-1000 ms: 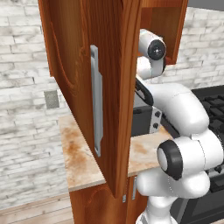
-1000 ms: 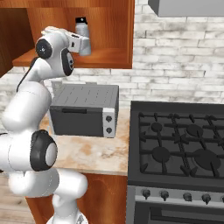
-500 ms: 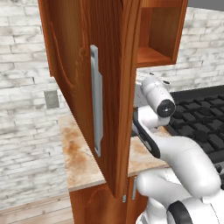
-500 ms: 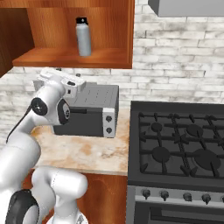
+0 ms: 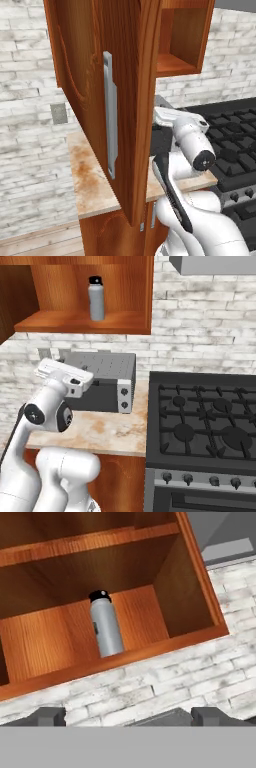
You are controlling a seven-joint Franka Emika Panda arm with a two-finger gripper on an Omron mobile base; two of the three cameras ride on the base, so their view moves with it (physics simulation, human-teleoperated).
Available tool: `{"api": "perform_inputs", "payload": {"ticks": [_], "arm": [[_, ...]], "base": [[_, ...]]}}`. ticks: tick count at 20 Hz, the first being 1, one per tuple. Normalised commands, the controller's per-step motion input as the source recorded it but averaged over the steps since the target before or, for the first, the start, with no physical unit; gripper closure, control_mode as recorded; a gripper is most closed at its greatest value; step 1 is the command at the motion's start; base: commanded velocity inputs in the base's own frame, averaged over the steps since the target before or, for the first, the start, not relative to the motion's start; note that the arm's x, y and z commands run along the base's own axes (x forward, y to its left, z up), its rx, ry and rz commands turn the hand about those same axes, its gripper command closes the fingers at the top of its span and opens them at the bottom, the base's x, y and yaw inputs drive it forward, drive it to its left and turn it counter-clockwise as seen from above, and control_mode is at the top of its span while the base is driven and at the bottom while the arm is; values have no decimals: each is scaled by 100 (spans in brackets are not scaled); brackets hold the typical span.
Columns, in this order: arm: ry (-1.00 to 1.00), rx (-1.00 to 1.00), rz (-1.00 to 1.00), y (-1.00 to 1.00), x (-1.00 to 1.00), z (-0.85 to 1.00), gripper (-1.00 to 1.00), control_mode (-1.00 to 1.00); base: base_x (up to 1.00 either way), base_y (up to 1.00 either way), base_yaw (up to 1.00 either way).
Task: Pick the water bottle from the counter and place it in the open cabinet.
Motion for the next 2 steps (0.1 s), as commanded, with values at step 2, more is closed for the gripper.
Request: {"api": "perform_inputs", "payload": {"ticks": [2], "arm": [[-5,0,-10,-14,-21,1,-100,-100]], "base": [[0,0,0]]}}
